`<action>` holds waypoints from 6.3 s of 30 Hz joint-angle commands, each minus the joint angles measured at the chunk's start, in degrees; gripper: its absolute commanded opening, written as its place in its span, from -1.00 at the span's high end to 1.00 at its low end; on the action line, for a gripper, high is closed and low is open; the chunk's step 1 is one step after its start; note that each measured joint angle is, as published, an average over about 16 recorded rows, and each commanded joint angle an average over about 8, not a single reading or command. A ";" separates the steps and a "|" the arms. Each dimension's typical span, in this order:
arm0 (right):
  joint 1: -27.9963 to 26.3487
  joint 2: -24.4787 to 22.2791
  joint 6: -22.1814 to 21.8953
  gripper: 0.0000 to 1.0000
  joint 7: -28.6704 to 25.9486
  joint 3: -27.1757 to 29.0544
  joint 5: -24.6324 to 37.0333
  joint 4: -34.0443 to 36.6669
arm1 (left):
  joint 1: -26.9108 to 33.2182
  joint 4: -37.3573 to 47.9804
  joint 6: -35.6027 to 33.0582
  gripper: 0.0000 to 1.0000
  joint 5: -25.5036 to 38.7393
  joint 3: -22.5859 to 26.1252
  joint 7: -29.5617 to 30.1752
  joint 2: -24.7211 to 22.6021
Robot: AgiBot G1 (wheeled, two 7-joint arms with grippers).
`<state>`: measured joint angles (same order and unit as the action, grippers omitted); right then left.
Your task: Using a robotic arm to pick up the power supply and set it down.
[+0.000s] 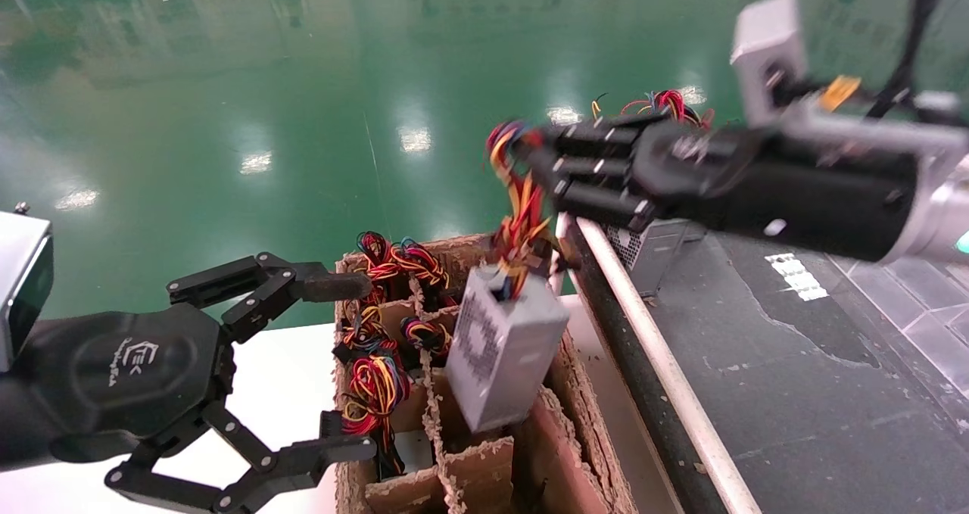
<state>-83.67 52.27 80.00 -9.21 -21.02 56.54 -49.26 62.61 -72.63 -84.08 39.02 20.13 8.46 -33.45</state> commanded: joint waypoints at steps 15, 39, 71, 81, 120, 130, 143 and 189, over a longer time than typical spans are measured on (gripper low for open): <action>-5.14 -6.76 0.13 1.00 3.75 3.80 -1.19 12.08 | 0.00 0.00 0.00 -1.00 -0.01 0.01 -0.01 0.00; -7.37 -13.41 8.71 1.00 11.81 2.32 1.96 29.65 | 0.01 0.00 0.01 -1.00 -0.02 0.03 -0.02 0.01; -16.42 -9.39 3.23 1.00 20.69 -1.75 8.78 44.51 | 0.01 0.00 0.02 -1.00 -0.04 0.06 -0.03 0.02; -18.50 -7.58 0.48 1.00 20.65 -2.54 10.01 46.63 | 0.02 0.00 0.02 -1.00 -0.04 0.06 -0.03 0.02; -26.27 5.98 -16.98 1.00 24.02 -7.60 17.54 47.42 | 0.02 0.00 0.04 -1.00 -0.06 0.09 -0.05 0.04; -25.48 6.65 -16.34 0.77 24.75 -7.71 17.70 48.58 | 0.03 0.00 0.04 -1.00 -0.07 0.10 -0.05 0.04; -25.41 5.99 -14.04 -1.00 25.25 -8.01 18.11 48.75 | 0.03 0.00 0.04 -1.00 -0.07 0.11 -0.05 0.04; -16.02 -3.33 1.98 -1.00 17.99 -1.50 5.12 29.54 | 0.03 0.03 0.07 -1.00 -0.11 0.13 -0.08 0.05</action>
<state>-99.69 48.94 81.98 8.79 -22.52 61.66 -19.72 62.64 -72.59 -84.02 38.91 20.26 8.39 -33.39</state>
